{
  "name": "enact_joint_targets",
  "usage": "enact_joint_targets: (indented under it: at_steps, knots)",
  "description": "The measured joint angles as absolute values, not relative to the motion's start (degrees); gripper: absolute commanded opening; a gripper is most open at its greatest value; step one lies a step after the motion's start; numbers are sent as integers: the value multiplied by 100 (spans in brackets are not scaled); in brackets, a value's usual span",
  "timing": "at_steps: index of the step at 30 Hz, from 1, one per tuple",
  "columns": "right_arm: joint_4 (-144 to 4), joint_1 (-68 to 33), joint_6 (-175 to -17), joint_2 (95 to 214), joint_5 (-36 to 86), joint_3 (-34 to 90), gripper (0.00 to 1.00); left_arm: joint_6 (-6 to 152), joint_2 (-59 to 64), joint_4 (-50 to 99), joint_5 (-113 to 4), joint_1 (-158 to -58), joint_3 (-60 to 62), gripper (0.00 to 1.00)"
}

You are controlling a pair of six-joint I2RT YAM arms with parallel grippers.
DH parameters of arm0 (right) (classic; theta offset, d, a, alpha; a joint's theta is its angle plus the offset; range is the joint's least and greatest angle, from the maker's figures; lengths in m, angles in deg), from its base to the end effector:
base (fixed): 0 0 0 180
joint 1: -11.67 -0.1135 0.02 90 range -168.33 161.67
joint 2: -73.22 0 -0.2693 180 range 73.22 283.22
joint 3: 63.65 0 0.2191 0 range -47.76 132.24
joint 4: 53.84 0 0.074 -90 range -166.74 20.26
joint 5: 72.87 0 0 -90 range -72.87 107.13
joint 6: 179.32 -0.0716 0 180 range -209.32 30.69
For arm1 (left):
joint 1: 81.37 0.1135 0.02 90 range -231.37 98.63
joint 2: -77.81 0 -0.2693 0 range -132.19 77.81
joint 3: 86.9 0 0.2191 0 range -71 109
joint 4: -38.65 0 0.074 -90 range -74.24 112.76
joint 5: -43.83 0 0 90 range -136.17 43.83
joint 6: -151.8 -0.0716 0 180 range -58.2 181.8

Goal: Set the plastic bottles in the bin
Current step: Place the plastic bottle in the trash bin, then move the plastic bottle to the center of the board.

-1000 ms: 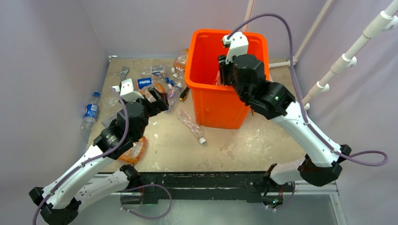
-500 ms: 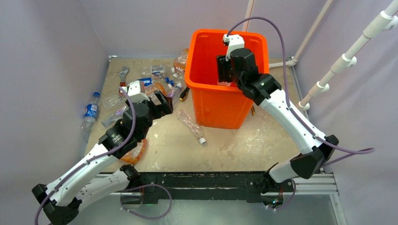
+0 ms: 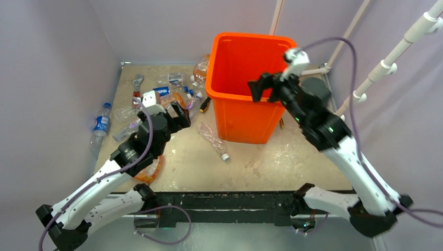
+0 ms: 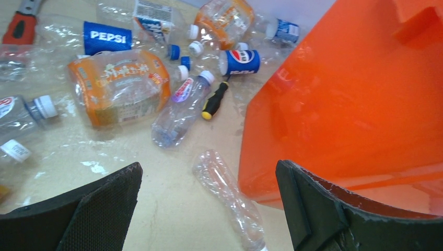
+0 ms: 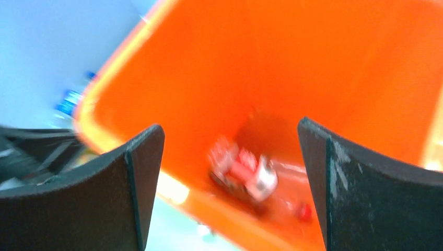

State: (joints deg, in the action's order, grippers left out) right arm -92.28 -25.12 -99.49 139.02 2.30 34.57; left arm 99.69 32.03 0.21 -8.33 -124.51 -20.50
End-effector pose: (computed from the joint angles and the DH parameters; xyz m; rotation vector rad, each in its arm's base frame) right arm 0.2008 0.1272 0.4616 -0.1949 1.6768 0.4011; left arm 0.1479 -0.0784 0.3437 -0.3621 1.7951 -0.3784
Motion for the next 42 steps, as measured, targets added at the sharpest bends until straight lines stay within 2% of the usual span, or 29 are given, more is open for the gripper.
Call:
enact_joint_targets:
  at_steps: [5,7,9,11,13,23,29,42]
  knots:
    - [-8258,-2512,-9951,12110,1293,2383,99,10017,2680,-280,-772,-12143,-1893,99]
    - [-7915,-2512,-9949,11612,1645,2056,99,10021,2335,-293,-1288,-11430,-1817,98]
    - [-7646,-2512,-9951,11260,1876,1717,99,10126,1920,-252,-2280,-10125,-1832,98]
    - [-7432,-2512,-9956,10976,2040,1295,99,10244,1583,-202,-2815,-9223,-1930,98]
    - [-7353,-2512,-9960,10755,2171,901,99,10380,1367,-221,-3161,-8796,-2074,99]
    - [-6883,-2512,-10054,10119,2462,-49,99,10445,586,295,-3432,-8761,-2138,99]
    - [-6710,-2512,-10109,9772,2464,-233,99,10095,-262,518,-3095,-8759,-1349,99]
    - [-6581,-2512,-10218,9452,2530,-301,99,10495,-1717,837,-2485,-8490,-684,98]
